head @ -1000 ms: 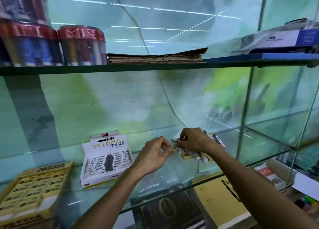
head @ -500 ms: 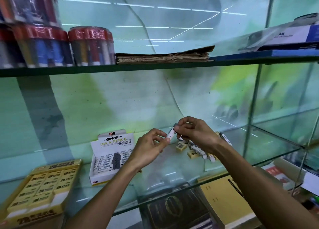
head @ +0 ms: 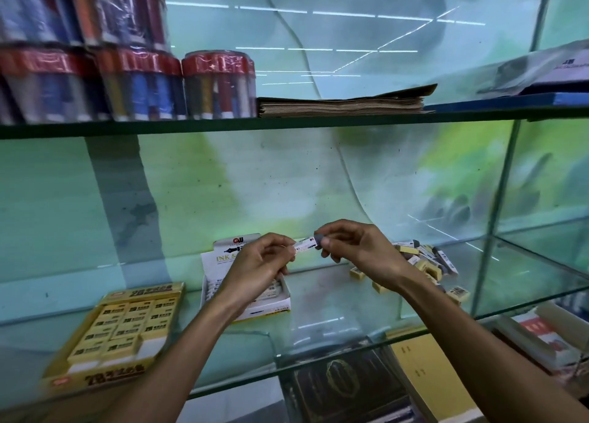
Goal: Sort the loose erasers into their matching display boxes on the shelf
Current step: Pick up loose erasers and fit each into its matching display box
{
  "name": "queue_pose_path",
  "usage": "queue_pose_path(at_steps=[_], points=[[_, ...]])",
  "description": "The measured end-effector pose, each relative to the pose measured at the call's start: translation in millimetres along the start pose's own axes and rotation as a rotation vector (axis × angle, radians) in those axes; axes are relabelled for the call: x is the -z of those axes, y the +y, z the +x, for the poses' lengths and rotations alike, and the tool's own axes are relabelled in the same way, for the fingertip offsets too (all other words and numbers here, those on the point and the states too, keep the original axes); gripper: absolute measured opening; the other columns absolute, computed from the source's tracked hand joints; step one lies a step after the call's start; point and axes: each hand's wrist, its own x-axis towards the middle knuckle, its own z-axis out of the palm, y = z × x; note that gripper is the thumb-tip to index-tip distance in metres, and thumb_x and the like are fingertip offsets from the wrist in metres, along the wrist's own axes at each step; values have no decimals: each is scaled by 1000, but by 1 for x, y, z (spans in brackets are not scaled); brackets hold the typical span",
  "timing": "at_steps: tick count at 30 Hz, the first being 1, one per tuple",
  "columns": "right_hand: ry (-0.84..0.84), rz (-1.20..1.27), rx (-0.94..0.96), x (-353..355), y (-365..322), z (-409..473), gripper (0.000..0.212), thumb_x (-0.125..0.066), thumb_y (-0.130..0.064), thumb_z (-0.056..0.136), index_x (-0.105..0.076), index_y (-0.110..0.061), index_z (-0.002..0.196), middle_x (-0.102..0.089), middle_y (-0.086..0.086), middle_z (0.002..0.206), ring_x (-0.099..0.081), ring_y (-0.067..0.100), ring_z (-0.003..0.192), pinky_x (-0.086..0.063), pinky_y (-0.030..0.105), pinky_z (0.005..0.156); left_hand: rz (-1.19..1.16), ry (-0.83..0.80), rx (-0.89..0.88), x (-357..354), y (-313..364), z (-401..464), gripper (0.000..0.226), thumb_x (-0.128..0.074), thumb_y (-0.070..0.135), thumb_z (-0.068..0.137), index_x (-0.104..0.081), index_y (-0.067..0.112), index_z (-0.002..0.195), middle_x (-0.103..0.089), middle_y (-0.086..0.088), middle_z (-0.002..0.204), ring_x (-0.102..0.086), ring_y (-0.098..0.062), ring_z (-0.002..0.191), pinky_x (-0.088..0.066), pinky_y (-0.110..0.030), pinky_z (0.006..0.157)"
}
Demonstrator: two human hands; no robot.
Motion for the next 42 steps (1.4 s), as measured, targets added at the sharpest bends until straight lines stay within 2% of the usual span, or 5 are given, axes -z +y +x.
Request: queue_pose_path(at_steps=[10, 18, 26, 36, 42], points=[[-91, -45, 25, -52, -2, 20, 12, -71, -11, 87, -70, -5, 98, -76, 0, 88, -70, 11, 80, -50, 17, 67, 628, 25, -325, 55, 15, -12, 12, -73, 26, 86, -69, 27, 98, -68, 11, 98, -59, -5, 78, -48, -22, 72], [-32, -280, -15, -63, 20, 39, 8, -71, -21, 88, -69, -25, 94, -72, -7, 84, -66, 9, 82, -53, 28, 78, 839, -137, -146, 89, 7, -29, 8, -73, 24, 84, -72, 24, 91, -69, 13, 81, -61, 0, 72, -45, -15, 64], [33, -421, -6, -70, 30, 50, 7, -67, -17, 89, -68, -21, 96, -68, -11, 84, -64, 6, 79, -45, 11, 67, 1008, -243, -10, 99, -3, -28, 13, -75, 27, 81, -75, 24, 94, -68, 14, 82, -54, 5, 66, -40, -15, 62], [56, -452, -7, -62, 35, 47, 6, -66, -18, 90, -69, -21, 95, -67, -14, 82, -62, 4, 78, -44, 7, 64, 1176, -225, -67, 92, -10, -26, 13, -75, 30, 80, -72, 24, 91, -72, 12, 92, -61, -9, 88, -39, -26, 71], [102, -481, -13, -32, 34, 37, 6, -67, -18, 90, -69, -21, 94, -67, -14, 83, -62, -1, 78, -43, 6, 64, 1178, -205, -105, 86, -7, -22, 11, -72, 36, 78, -70, 27, 85, -64, 18, 75, -54, -1, 73, -34, -25, 66]])
